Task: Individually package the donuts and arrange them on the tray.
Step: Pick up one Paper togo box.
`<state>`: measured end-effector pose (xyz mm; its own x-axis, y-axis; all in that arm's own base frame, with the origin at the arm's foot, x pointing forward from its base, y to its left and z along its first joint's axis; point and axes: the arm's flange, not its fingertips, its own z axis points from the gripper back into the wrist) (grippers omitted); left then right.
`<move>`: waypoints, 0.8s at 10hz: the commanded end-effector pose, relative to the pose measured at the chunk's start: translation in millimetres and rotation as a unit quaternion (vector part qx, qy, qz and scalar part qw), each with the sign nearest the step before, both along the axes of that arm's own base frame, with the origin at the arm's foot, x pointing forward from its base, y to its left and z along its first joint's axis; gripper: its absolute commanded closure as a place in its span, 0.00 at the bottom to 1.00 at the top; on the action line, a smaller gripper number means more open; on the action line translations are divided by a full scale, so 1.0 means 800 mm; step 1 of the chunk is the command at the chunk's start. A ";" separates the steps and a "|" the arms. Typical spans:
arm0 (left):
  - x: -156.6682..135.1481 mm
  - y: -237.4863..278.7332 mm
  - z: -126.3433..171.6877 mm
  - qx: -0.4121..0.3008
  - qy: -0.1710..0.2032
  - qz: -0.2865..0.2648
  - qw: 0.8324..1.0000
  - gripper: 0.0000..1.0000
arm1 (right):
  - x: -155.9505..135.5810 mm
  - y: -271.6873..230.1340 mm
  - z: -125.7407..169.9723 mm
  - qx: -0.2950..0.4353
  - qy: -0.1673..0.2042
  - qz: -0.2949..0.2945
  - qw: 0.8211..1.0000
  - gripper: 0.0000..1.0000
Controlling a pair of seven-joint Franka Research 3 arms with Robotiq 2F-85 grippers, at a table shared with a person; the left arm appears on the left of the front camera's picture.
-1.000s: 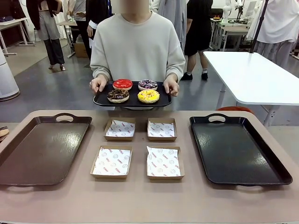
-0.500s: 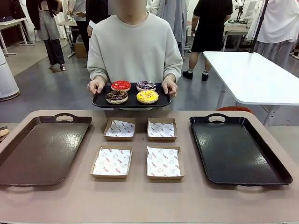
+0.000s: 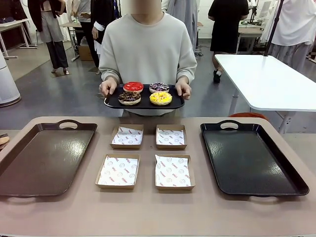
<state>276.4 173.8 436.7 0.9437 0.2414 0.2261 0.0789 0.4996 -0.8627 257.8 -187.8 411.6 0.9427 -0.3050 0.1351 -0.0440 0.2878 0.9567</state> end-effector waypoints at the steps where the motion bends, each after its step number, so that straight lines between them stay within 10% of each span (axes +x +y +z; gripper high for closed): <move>1: 0.000 0.001 0.000 -0.002 0.001 0.003 1.000 0.00 | 0.001 -0.001 -0.001 0.001 0.001 -0.003 1.000 0.00; 8: 0.000 0.000 0.000 0.000 0.000 0.000 1.000 0.00 | 0.001 -0.001 -0.001 0.001 0.001 -0.003 1.000 0.00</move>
<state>276.4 173.7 436.7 0.9438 0.2409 0.2261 0.0790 0.4998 -0.8625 257.8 -187.8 411.6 0.9427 -0.3050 0.1351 -0.0440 0.2878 0.9567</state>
